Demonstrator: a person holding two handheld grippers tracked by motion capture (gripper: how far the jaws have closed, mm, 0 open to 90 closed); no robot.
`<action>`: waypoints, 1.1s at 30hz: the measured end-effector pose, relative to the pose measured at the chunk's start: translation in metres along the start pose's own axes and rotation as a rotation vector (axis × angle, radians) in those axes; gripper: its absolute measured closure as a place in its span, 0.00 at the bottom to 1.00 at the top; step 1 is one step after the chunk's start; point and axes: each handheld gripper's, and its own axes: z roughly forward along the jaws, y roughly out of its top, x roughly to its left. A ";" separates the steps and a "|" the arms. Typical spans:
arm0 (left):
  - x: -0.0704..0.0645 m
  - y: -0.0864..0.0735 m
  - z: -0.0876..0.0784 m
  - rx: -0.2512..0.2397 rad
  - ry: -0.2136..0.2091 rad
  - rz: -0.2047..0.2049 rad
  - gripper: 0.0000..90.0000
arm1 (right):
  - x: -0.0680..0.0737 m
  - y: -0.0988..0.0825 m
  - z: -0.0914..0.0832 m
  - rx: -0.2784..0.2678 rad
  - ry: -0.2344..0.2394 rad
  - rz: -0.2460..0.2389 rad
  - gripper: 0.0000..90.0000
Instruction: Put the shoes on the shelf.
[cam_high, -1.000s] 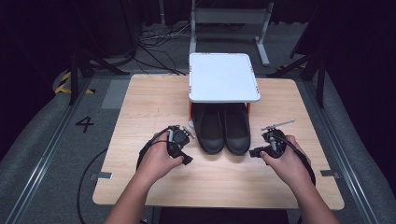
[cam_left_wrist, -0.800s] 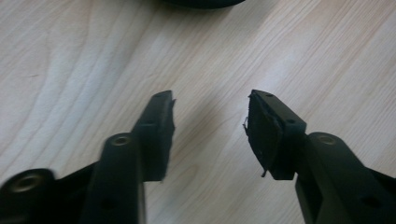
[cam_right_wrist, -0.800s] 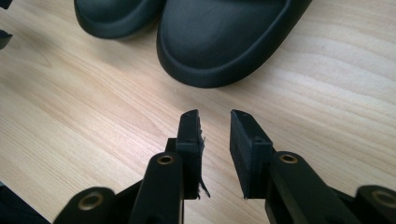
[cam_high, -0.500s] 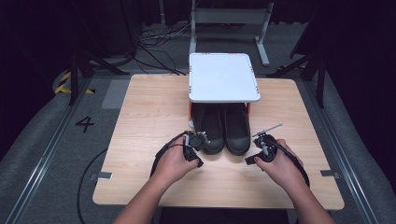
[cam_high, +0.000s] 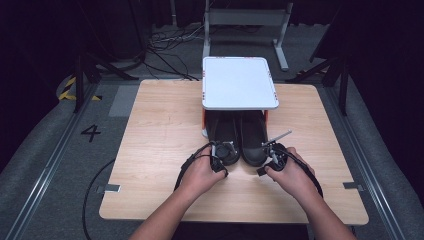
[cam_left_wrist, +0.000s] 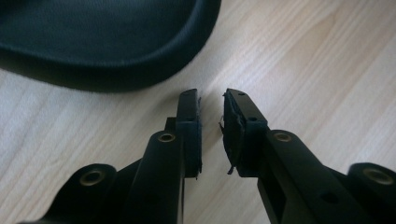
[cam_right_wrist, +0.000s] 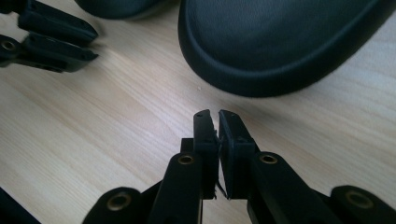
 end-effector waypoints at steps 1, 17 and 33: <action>0.000 0.002 0.000 0.000 0.005 -0.007 0.86 | 0.000 0.001 0.000 0.000 -0.002 0.001 0.97; -0.014 0.012 0.003 -0.021 0.031 -0.036 0.88 | 0.001 0.016 0.009 -0.019 -0.034 0.006 1.00; -0.002 0.022 0.005 -0.074 0.143 -0.103 0.89 | -0.001 0.029 0.005 -0.055 -0.002 0.009 0.98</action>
